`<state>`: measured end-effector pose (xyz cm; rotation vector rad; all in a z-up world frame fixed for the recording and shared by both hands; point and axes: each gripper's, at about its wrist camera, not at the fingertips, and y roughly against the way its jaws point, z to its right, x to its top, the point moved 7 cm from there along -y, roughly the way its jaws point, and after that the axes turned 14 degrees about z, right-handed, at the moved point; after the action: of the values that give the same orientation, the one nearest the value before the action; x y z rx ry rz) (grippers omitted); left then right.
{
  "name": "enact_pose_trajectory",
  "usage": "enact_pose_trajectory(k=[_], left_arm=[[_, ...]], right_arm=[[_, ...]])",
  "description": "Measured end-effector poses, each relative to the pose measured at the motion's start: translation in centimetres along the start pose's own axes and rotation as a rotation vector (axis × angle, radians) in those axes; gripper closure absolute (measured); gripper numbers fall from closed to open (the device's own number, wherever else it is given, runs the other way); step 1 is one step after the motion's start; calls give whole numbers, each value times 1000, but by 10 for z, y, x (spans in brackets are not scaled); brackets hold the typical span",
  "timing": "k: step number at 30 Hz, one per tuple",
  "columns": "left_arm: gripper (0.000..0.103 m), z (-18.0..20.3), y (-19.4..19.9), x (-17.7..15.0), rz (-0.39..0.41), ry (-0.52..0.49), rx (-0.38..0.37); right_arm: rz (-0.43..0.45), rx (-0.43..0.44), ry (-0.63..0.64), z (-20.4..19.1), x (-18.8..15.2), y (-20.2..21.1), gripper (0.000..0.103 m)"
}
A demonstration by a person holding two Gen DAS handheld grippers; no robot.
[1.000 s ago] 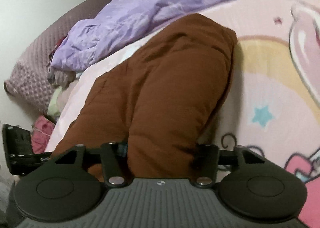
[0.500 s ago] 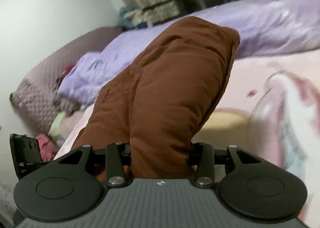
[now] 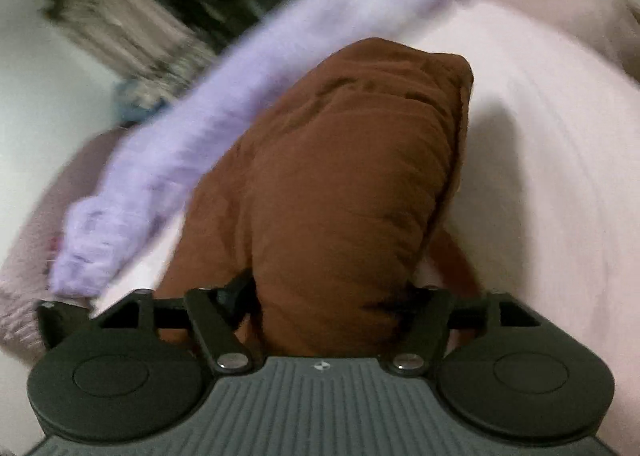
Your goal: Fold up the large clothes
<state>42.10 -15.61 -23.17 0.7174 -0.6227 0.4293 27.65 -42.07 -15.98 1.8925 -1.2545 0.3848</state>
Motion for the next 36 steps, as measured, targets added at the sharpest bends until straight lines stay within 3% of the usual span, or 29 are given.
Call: enact_pose_trajectory(k=[2, 4, 6, 7, 8, 9, 10, 11, 13, 16, 18, 20, 22, 24, 28, 33, 35, 36], left_arm=[[49, -6, 4, 2, 16, 51, 10], [50, 0, 24, 11, 74, -2, 53], [50, 24, 61, 20, 167, -124, 120], [45, 37, 75, 24, 217, -182, 150], [34, 52, 89, 27, 266, -238, 178], [29, 66, 103, 31, 305, -290, 201], [25, 78, 116, 29, 345, -330, 207], [25, 93, 129, 24, 384, -369, 194], [25, 110, 141, 16, 405, -411, 178], [23, 114, 129, -11, 323, -487, 194], [19, 100, 101, -34, 190, -547, 292], [9, 80, 70, -53, 59, -600, 381], [0, 68, 74, -52, 81, -549, 395], [2, 73, 92, -42, 99, -490, 356], [3, 101, 130, -41, 161, -549, 317], [0, 75, 96, -65, 6, -555, 385], [1, 72, 102, -68, 14, -527, 380], [1, 76, 111, -66, 19, -529, 368]], right_arm=[[-2, -11, -40, 17, -5, -3, 14], [45, -26, -19, 12, -1, 13, 14], [118, -130, 87, -4, 5, 33, 15], [190, -207, 163, -13, 9, 49, 14], [274, -302, 234, -23, 12, 66, 14], [364, -368, 270, -33, 12, 84, 20], [435, -382, 279, -44, 7, 96, 32], [491, -347, 288, -59, -2, 107, 38], [488, -251, 310, -81, -27, 112, 60], [415, -283, 362, -98, -75, 85, 63], [291, -327, 359, -88, -101, 52, 60], [268, -328, 309, -71, -113, 36, 60], [262, -328, 306, -74, -110, 37, 61], [272, -334, 318, -89, -103, 51, 61], [312, -324, 374, -98, -107, 96, 60], [204, -399, 302, -64, -132, 62, 56], [200, -428, 355, -71, -133, 61, 55], [199, -439, 373, -80, -131, 66, 44]])
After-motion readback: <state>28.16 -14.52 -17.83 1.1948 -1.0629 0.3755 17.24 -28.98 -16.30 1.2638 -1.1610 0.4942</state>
